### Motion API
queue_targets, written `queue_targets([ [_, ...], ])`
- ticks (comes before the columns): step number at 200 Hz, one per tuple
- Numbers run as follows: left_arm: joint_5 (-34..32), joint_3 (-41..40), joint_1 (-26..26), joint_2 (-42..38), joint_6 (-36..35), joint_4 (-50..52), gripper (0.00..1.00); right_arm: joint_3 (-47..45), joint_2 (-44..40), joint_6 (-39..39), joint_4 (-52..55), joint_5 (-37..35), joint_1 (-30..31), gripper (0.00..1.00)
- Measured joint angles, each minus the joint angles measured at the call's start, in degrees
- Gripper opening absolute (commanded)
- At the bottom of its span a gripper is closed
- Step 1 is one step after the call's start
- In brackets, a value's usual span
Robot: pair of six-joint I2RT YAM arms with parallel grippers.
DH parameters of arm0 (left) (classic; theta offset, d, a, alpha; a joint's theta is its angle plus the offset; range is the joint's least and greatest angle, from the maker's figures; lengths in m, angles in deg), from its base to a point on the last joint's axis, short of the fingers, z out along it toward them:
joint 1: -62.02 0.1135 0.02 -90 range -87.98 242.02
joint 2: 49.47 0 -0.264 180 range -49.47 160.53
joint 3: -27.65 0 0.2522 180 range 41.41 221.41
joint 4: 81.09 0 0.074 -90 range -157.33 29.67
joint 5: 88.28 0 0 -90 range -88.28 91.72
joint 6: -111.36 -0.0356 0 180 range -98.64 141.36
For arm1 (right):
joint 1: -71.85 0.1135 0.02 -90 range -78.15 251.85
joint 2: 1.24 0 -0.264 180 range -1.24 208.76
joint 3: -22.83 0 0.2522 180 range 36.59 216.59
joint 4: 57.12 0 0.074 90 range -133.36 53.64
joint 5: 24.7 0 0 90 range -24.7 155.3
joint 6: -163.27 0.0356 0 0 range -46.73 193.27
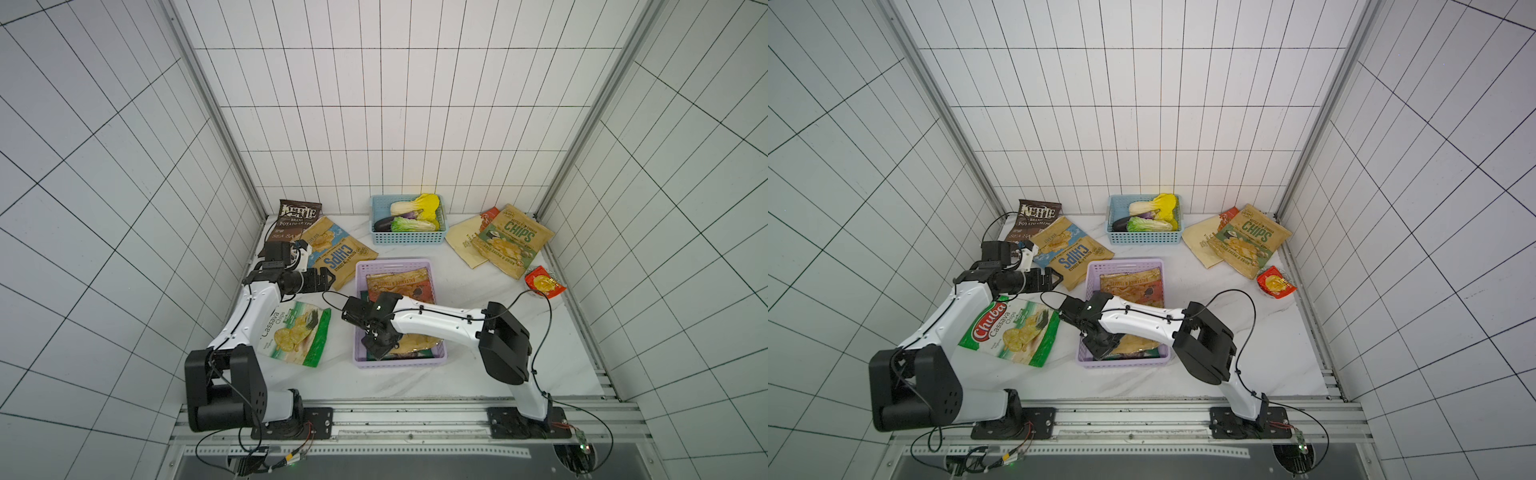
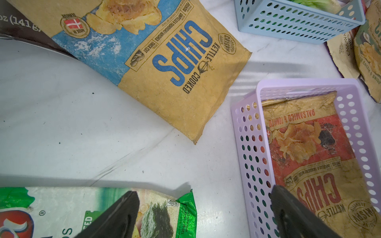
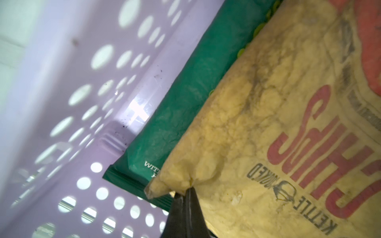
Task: Put the potato chips into the basket
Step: Place the potato chip in the basket, then pick up the potato chip from the corner of the board.
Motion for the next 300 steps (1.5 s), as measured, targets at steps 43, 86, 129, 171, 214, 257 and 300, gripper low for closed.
queue_targets([
  [43,0.0,0.0,0.0,0.0,0.0,0.0,0.98,0.0,-0.7,-1.3,-3.6,3.9,-0.1,0.0],
  [86,0.0,0.0,0.0,0.0,0.0,0.0,0.98,-1.3,-3.3,-1.5,-9.2,7.8,-0.9,0.1],
  [129,0.0,0.0,0.0,0.0,0.0,0.0,0.98,-5.1,-4.6,-1.6,-11.5,9.5,-1.7,0.37],
  [171,0.0,0.0,0.0,0.0,0.0,0.0,0.98,-10.4,-12.6,-1.4,-11.9,9.4,-5.0,0.32],
  [214,0.0,0.0,0.0,0.0,0.0,0.0,0.98,-17.8,-22.4,-0.3,-15.2,10.4,-11.1,0.31],
  [257,2.8,0.0,0.0,0.0,-0.7,0.2,0.97,-26.2,-37.0,4.4,-22.4,12.9,-24.7,0.39],
  [300,4.4,0.0,0.0,0.0,-1.1,0.2,0.98,-31.0,-43.3,13.7,-29.1,14.0,-44.2,0.41],
])
